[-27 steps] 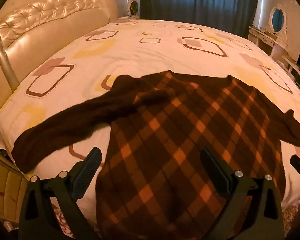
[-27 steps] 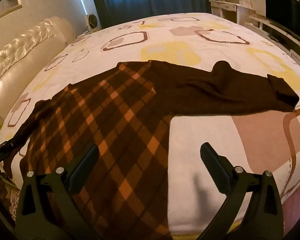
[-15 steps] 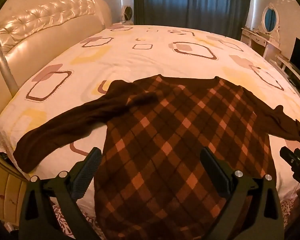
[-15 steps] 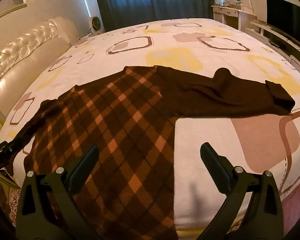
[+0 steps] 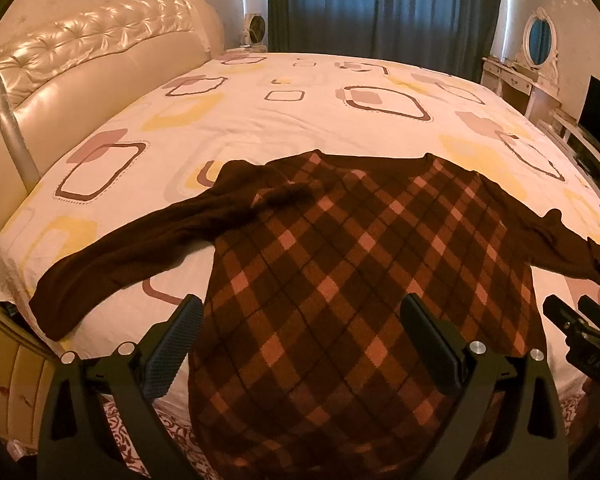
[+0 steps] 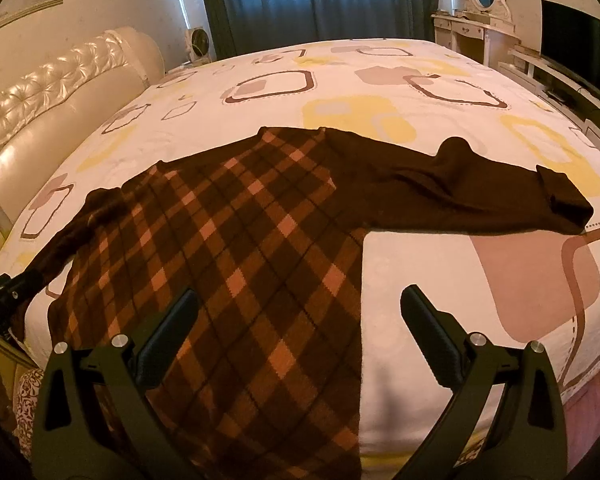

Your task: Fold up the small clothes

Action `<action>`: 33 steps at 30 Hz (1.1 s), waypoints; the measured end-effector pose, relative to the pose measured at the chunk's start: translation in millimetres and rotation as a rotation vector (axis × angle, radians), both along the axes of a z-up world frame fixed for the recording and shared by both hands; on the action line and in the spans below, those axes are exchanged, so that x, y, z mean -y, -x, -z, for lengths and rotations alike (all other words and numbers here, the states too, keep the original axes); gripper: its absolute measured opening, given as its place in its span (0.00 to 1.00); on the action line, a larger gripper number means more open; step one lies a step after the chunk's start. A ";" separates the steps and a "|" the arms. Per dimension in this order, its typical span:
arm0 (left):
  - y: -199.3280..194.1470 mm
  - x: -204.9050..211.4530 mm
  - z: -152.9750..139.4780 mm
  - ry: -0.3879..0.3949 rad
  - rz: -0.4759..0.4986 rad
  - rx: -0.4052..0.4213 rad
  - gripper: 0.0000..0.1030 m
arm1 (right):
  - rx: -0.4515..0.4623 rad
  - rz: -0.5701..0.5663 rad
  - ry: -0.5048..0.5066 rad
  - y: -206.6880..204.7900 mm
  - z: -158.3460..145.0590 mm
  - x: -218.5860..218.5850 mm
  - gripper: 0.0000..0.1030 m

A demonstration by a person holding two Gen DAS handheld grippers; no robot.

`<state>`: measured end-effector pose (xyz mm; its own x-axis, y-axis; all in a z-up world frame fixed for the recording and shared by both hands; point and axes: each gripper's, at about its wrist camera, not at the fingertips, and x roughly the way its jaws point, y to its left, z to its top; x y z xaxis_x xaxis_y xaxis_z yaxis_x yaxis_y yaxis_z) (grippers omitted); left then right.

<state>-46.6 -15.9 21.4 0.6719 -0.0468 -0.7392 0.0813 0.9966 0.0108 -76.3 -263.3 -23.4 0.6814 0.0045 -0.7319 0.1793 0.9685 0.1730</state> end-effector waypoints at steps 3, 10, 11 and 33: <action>0.7 1.0 0.3 -0.001 0.002 -0.003 0.95 | 0.001 -0.003 0.005 -0.8 1.5 -0.8 0.98; 0.8 0.5 0.2 -0.001 -0.001 -0.004 0.95 | -0.001 -0.004 0.004 -0.6 3.8 -2.4 0.98; 0.7 0.3 0.2 -0.001 0.000 -0.004 0.95 | -0.002 -0.004 0.003 -0.5 3.9 -2.1 0.98; 0.7 -0.5 1.6 -0.003 0.002 -0.007 0.95 | -0.017 -0.014 0.010 1.2 11.6 -5.3 0.98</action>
<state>-47.2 -15.3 19.8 0.6669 -0.0458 -0.7438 0.0837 0.9964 0.0136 -77.5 -258.0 -35.0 0.6691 0.0068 -0.7432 0.1688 0.9724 0.1608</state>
